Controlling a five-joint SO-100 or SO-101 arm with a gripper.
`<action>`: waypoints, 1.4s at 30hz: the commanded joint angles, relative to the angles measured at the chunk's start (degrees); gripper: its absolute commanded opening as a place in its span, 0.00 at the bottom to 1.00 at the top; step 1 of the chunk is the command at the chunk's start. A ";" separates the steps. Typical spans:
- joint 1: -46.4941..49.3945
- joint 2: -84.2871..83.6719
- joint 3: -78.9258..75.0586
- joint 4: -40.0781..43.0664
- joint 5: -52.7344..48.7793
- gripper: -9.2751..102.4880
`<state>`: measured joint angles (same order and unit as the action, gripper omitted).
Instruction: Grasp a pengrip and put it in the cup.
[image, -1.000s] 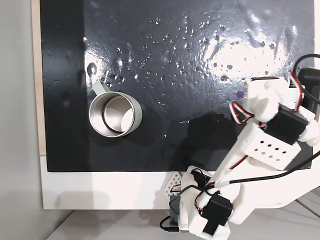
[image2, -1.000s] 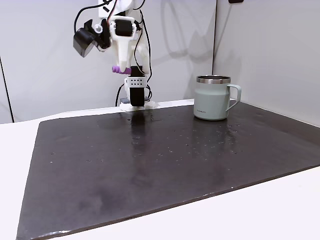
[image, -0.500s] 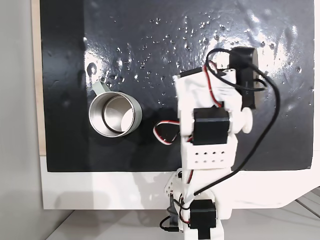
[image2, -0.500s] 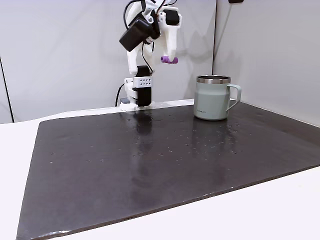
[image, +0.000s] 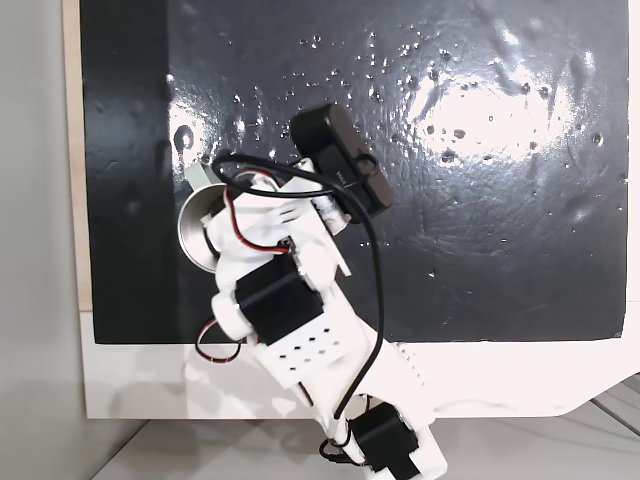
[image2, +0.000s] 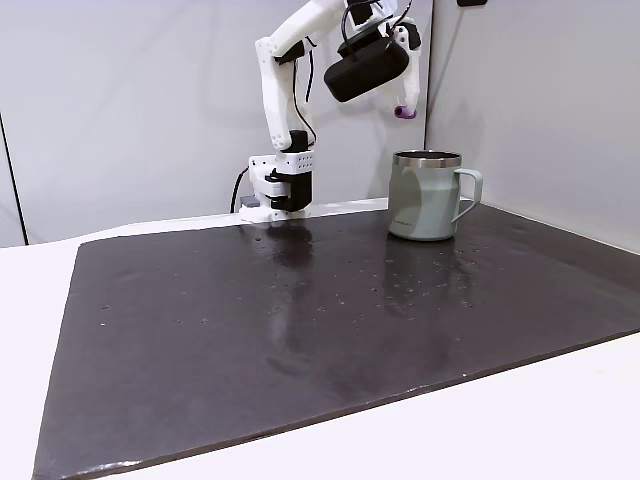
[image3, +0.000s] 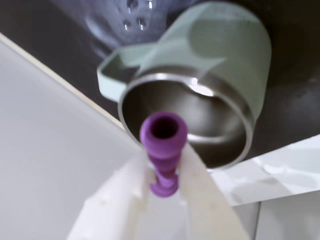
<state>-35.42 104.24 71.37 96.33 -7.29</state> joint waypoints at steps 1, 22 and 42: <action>-4.04 1.85 -1.14 0.97 0.53 0.08; -10.55 0.00 1.85 0.88 -3.08 0.42; -9.76 0.09 2.46 0.88 -3.16 0.47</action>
<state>-45.70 103.10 74.09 96.33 -10.28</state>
